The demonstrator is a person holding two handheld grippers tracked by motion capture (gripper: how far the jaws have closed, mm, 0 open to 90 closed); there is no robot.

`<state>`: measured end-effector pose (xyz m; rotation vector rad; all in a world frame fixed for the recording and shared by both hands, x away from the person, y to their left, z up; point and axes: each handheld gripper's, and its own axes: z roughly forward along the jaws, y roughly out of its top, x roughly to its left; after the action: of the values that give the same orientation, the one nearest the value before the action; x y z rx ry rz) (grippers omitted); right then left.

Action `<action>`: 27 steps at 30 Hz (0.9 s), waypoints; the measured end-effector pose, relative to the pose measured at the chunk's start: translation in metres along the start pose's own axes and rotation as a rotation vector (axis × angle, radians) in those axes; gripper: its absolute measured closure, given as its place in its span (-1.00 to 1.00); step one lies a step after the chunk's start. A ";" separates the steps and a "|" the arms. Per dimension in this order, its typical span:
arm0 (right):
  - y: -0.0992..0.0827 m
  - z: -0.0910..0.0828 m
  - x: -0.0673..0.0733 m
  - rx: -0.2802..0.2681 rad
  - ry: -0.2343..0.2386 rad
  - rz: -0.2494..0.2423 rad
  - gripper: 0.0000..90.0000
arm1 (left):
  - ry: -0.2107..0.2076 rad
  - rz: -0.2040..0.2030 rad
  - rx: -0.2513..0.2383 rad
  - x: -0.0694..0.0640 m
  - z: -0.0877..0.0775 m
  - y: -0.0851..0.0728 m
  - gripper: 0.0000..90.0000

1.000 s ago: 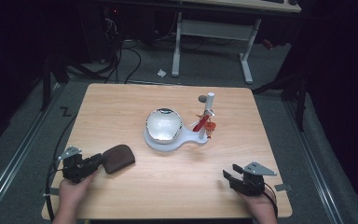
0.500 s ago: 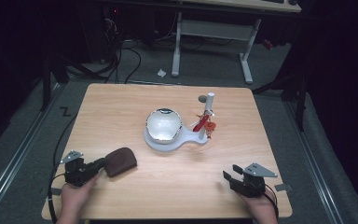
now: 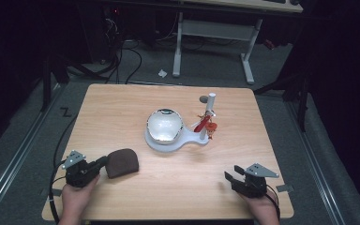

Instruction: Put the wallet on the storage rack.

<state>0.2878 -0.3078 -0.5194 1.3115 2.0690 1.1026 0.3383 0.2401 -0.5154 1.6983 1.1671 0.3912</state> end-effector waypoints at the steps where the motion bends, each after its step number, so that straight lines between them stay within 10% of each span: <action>1: 0.000 0.000 0.000 -0.001 0.000 -0.001 0.08 | 0.000 0.010 -0.010 -0.002 -0.002 0.001 0.93; 27: -0.001 0.000 -0.002 -0.002 0.005 0.011 0.09 | 0.019 0.098 -0.166 -0.036 -0.023 0.026 0.95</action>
<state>0.2887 -0.3096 -0.5202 1.3217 2.0660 1.1128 0.3181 0.2213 -0.4738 1.6130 1.0380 0.5515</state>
